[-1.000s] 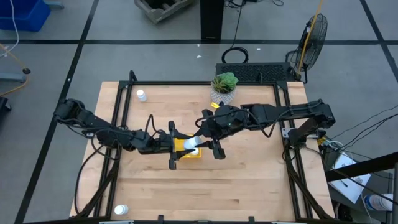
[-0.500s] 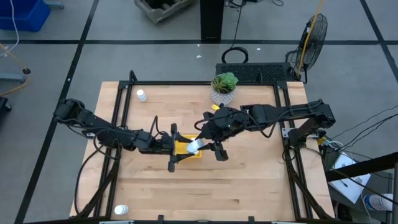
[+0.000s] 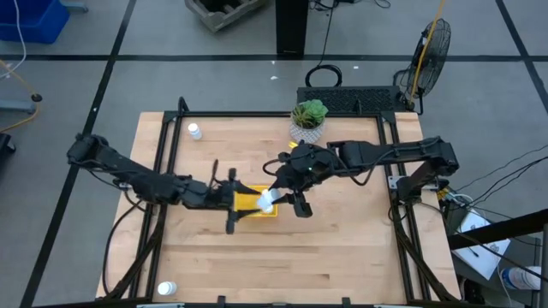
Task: Pick and place pill bottles into a basket
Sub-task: Put the white pill bottle into the yellow bin
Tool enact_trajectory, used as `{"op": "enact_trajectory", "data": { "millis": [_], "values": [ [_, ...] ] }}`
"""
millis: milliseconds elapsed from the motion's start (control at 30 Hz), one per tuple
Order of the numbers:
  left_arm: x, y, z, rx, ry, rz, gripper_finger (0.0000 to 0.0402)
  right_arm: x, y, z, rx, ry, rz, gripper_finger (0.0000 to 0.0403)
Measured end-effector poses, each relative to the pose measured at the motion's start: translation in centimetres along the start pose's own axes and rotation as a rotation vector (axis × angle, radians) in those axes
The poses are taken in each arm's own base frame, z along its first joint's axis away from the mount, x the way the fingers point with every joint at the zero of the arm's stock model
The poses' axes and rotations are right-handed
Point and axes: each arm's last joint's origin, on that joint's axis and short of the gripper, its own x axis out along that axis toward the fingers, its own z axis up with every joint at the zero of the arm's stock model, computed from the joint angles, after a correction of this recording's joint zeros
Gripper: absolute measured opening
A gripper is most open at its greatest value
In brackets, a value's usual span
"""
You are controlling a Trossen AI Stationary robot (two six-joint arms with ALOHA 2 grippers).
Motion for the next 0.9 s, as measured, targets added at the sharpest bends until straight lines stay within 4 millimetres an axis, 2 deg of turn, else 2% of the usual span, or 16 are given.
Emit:
{"op": "enact_trajectory", "data": {
  "millis": [233, 533, 700, 900],
  "values": [
    [-4.4, 1.2, 1.6, -0.01, 0.044, 0.058, 0.0239, 1.6, -1.1, -0.8, -0.003, 0.057, 0.0, 0.015],
    [-8.5, 2.6, 1.7, -0.051, 0.128, 0.074, 0.0239, 6.2, -3.8, -2.7, 0.015, 0.137, 0.017, 0.0154],
    [-9.3, 2.6, 1.4, -0.051, 0.162, 0.063, 0.0239, 8.3, -5.1, -3.6, -0.004, 0.162, 0.008, 0.015],
    [-9.3, 2.4, 1.1, -0.063, 0.197, 0.058, 0.0239, 9.0, -6.1, -4.0, -0.025, 0.183, -0.001, 0.0151]
  ]
}}
